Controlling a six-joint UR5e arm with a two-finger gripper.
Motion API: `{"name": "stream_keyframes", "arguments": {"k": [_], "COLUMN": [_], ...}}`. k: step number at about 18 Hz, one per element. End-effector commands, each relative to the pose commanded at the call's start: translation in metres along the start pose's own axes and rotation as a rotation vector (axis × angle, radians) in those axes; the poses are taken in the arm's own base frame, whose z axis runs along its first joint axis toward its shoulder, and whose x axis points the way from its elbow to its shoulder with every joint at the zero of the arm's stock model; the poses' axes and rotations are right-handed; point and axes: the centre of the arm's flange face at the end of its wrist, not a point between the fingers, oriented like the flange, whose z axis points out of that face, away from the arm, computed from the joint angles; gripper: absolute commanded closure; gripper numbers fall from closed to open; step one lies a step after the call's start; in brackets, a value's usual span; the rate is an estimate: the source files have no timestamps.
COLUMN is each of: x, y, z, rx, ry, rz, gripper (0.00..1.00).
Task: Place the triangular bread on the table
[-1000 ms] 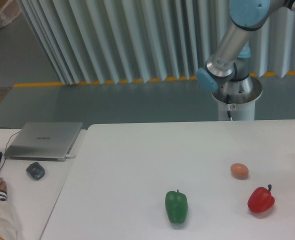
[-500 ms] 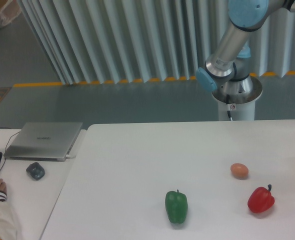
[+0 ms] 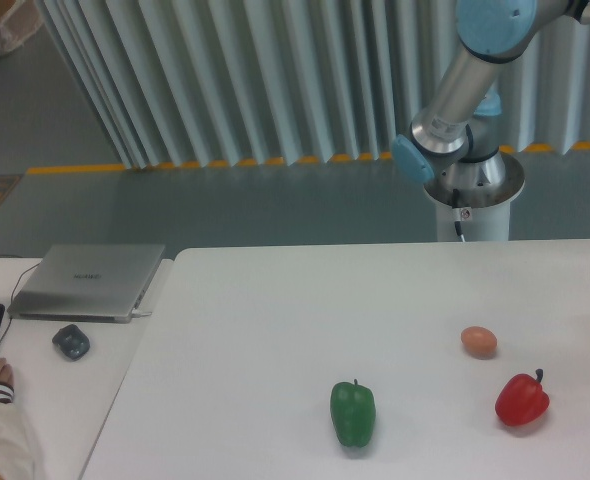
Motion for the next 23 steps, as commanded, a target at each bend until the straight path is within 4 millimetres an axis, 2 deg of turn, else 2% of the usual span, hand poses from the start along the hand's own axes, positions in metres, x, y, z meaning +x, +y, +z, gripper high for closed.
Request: {"name": "stream_keyframes", "arguments": {"k": [3, 8, 12, 15, 21, 23], "x": [0.001, 0.003, -0.002, -0.015, -0.042, -0.067], "y": [-0.001, -0.018, -0.046, -0.082, -0.165, -0.209], "z": [-0.014, -0.038, -0.068, -0.085, -0.090, -0.101], "rx": [0.010, 0.118, 0.198, 0.272, 0.297, 0.261], "ry": [-0.004, -0.048, -0.051, -0.079, -0.037, -0.080], "rz": [0.000, -0.017, -0.065, -0.135, -0.259, -0.364], "gripper": [0.67, 0.67, 0.67, 0.67, 0.67, 0.67]}}
